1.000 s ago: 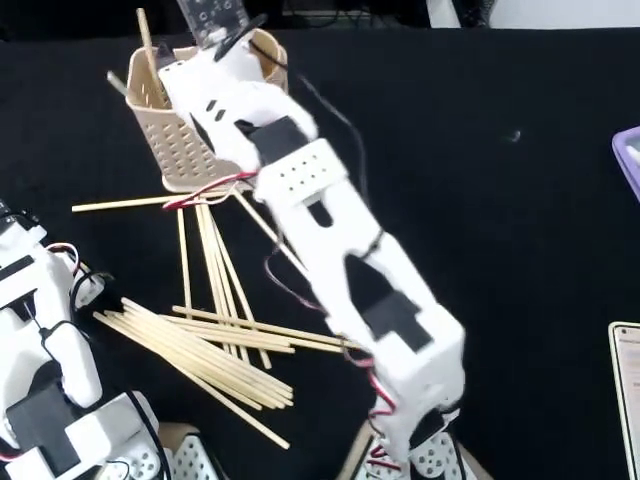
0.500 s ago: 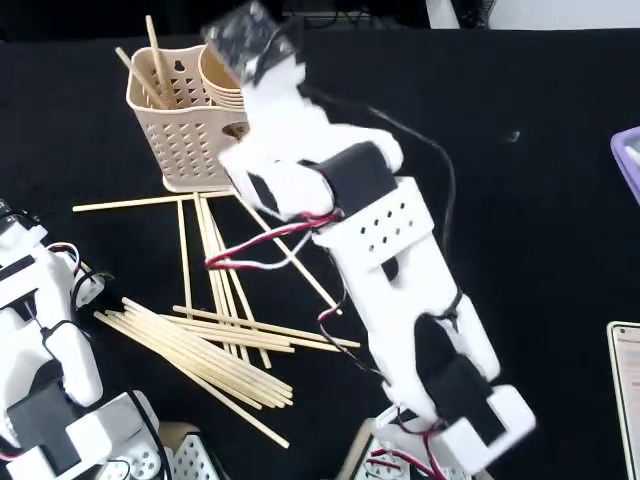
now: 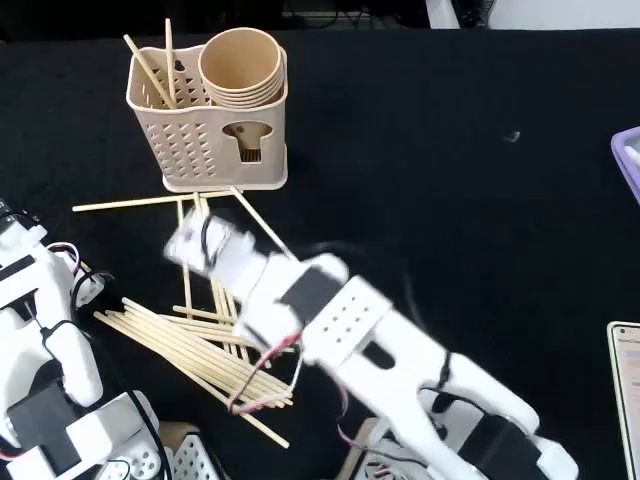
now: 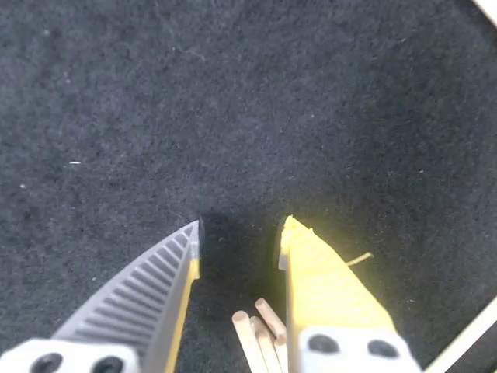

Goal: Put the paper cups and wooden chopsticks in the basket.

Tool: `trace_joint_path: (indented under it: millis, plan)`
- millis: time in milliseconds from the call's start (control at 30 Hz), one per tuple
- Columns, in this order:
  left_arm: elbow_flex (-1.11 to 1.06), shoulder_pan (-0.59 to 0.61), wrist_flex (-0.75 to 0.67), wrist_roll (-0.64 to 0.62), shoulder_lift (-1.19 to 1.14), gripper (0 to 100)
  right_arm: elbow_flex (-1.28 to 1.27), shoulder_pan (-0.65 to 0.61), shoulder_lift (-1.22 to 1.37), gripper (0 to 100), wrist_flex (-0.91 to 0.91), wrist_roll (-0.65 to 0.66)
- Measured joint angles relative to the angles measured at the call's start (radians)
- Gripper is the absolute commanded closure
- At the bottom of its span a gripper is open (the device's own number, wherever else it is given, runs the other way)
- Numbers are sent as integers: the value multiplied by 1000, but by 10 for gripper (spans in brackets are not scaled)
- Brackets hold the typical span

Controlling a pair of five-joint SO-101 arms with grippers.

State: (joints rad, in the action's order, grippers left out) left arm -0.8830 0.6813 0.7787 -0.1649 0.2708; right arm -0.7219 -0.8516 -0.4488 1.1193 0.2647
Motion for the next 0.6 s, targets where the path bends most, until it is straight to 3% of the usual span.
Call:
trace_joint_path:
  millis: [133, 333, 600]
  plan:
    - [0, 0, 0, 0, 0, 823, -86, -81, 81, 819, -68, 32]
    - [0, 0, 0, 0, 0, 823, -91, -91, 278, 837, -206, 44]
    - [0, 0, 0, 0, 0, 823, -69, 18, 350, 987, -226, 140]
